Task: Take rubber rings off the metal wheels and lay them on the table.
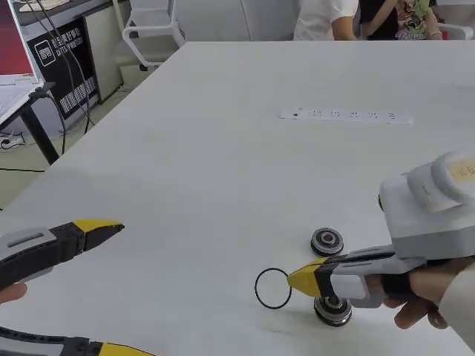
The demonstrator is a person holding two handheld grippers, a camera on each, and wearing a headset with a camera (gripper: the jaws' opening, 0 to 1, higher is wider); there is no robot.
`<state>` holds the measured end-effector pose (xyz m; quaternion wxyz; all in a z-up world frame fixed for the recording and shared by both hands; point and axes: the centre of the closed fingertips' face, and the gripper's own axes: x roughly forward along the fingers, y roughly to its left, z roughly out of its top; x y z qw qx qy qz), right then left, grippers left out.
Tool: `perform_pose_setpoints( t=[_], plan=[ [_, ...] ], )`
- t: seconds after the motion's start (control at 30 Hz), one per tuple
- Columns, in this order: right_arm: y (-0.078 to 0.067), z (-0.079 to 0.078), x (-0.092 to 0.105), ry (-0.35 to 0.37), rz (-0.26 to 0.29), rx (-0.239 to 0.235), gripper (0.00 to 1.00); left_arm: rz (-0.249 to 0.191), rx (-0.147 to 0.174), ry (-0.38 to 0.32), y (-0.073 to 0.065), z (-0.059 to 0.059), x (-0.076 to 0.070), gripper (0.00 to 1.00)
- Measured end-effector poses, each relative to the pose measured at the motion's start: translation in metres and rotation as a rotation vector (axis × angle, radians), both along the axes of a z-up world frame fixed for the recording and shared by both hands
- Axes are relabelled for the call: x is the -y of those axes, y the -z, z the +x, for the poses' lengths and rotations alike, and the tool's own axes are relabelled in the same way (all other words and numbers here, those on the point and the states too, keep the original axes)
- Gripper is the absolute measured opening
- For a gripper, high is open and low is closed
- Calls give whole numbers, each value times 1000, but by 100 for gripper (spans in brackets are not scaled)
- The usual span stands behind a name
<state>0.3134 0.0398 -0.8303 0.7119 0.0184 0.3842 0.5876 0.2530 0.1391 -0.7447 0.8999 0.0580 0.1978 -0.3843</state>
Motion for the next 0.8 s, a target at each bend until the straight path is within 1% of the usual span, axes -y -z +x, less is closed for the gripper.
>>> perform_pose_setpoints(
  t=[0.07, 0.1, 0.2, 0.23, 0.37, 0.47, 0.67, 0.8],
  plan=[
    [6, -1, 0, -12, -18, 5, 0, 0, 1, -6, -1, 0, -1, 100],
    [10, -1, 0, -13, -34, 16, 0, -1, 2, -10, -1, 0, -2, 100],
    [16, 1, 1, -14, -58, 42, 0, -1, 2, -14, 1, 0, -3, 100],
    [19, 2, 2, -21, -71, 58, 0, 2, 1, -14, 1, 0, -3, 100],
    [21, 5, 3, -14, -85, 75, 0, 2, -1, -14, 1, -1, -2, 100],
    [24, 9, 4, -7, -103, 93, 6, 5, 0, -12, 1, 0, -2, 100],
    [22, 13, 9, -7, -108, 122, 8, 8, 4, -11, 1, 1, -5, 100],
    [15, 18, 14, 10, -90, 132, 8, 13, 5, -7, 0, 1, -5, 100]
  ],
)
